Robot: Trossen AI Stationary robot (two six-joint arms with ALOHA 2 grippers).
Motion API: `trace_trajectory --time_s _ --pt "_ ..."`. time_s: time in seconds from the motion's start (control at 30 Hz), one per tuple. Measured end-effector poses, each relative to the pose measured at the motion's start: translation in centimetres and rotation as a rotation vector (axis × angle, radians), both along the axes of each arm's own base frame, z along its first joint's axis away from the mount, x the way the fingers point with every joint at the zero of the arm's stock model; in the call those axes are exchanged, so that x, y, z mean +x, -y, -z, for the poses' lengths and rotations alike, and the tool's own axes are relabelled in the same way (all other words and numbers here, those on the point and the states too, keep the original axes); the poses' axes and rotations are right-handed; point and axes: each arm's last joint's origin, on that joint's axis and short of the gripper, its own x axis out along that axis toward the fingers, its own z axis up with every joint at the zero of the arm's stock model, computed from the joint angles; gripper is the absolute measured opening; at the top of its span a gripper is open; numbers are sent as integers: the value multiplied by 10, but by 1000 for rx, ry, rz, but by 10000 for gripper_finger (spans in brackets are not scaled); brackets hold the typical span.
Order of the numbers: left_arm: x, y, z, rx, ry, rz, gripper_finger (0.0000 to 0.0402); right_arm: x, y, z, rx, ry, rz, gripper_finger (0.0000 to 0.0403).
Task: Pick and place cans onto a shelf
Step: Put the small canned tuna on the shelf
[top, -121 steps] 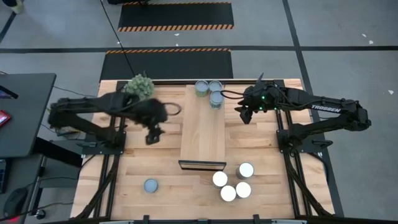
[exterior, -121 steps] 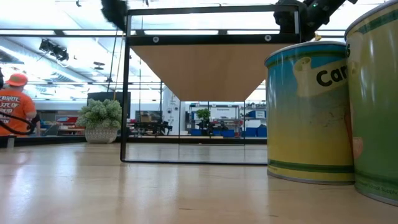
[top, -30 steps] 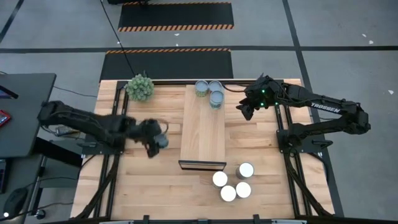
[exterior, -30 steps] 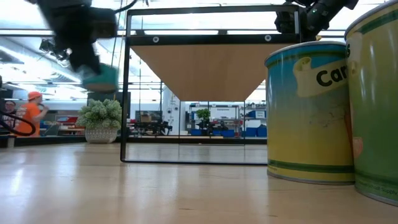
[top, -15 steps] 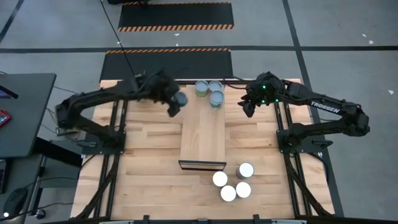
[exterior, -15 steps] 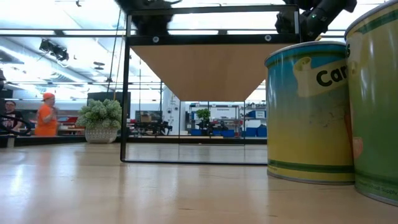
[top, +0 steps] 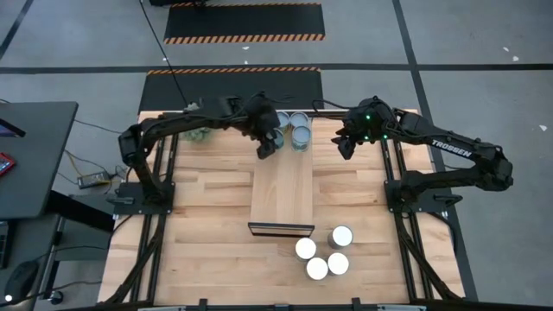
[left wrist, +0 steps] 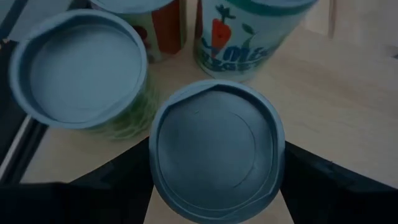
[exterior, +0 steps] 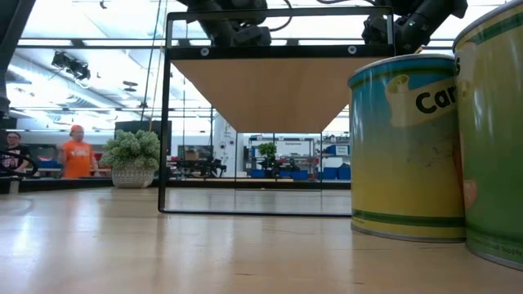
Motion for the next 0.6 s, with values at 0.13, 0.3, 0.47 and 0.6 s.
trace_trajectory --time_s 0.13,0.3,0.47,0.6 --pt "3 4 2 40 7 -8 289 1 0 -1 -4 10 1 178" --pt "7 12 5 46 5 -7 289 2 1 -3 -15 33 2 178" --pt "18 21 11 142 -13 -9 289 3 2 -4 -18 47 6 178" --pt "23 22 19 153 -34 -17 291 3 2 -4 -13 49 11 178"
